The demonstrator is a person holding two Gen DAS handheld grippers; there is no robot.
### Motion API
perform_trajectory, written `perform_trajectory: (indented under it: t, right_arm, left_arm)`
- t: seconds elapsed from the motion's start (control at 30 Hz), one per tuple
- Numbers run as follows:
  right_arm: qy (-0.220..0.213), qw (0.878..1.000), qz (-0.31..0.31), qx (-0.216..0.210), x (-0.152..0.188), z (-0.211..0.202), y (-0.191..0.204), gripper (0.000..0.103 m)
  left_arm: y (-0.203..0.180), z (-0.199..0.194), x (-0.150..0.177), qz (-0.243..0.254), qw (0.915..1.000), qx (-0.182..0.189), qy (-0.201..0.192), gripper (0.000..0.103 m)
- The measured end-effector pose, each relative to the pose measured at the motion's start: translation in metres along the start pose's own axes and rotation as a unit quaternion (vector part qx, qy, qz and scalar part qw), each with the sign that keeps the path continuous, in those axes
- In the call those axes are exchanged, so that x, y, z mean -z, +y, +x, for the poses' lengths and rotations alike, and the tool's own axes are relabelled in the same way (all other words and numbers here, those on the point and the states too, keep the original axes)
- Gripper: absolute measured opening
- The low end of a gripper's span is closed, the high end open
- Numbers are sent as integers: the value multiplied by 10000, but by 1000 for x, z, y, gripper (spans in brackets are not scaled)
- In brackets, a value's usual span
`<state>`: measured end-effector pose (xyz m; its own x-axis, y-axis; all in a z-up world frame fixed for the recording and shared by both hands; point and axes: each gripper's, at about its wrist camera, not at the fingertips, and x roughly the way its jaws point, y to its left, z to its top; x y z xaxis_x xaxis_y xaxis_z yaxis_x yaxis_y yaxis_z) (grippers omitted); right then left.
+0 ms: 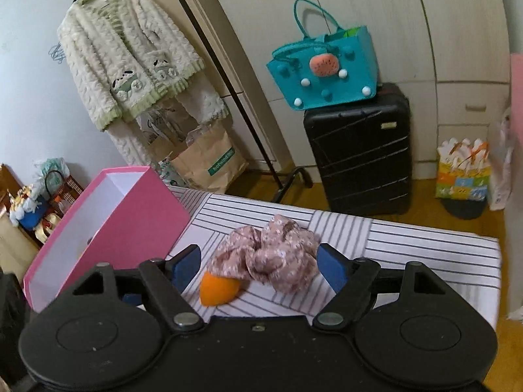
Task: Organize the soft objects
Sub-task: 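Grasp the orange egg sponge with the left gripper while the right grasps the pink floral scrunchie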
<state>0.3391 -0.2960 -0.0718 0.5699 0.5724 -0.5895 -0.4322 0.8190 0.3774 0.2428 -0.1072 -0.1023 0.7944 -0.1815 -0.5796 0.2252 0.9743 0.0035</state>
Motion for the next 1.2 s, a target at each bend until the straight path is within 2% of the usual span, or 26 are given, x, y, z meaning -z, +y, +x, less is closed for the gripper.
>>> perform_trajectory:
  t: [0.07, 0.13, 0.27, 0.53, 0.63, 0.7, 0.77, 0.83, 0.9, 0.97, 1.03, 1.1, 1.2]
  right_arm:
    - [35, 10000, 47, -77, -3, 12, -2, 90]
    - [47, 9999, 53, -83, -6, 24, -1, 91]
    - [151, 9999, 74, -35, -9, 52, 1, 91]
    - [398, 9988, -158, 246, 5, 71, -1, 91]
    - [455, 9988, 17, 164, 8, 71, -13, 90]
    - [468, 9987, 113, 144, 11, 72, -21, 90]
    - [457, 9988, 183, -22, 14, 72, -28, 89]
    - [453, 9982, 181, -345, 18, 69, -33, 81]
    - [365, 9982, 212, -433, 20, 66, -40, 72]
    - [336, 9985, 51, -424, 22, 65, -42, 52]
    - [322, 9988, -155, -334, 24, 64, -40, 38]
    - [328, 9986, -305, -290, 26, 63, -39, 32]
    - [407, 9969, -143, -659, 30, 59, -45, 25]
  left_arm:
    - [-1, 5, -1, -52, 10000, -76, -11, 66]
    - [-4, 13, -3, -79, 9999, -117, 14, 66]
    - [-14, 22, -1, 136, 9985, -527, -65, 65]
    - [-19, 33, 0, 266, 9986, -438, 100, 62]
    - [-21, 35, 2, 251, 9988, -400, 123, 52]
    - [-21, 38, 2, 291, 9987, -395, 146, 39]
    - [-21, 39, 1, 352, 9986, -376, 131, 36]
    - [-19, 40, 0, 335, 9988, -322, 140, 35]
    - [-19, 40, 0, 345, 9989, -285, 147, 35]
    - [-18, 39, 1, 314, 9991, -234, 159, 35]
    - [-17, 38, 0, 265, 9993, -162, 194, 35]
    - [-14, 37, -2, 181, 9996, -77, 202, 35]
    - [-12, 30, -1, 76, 9998, 35, 187, 35]
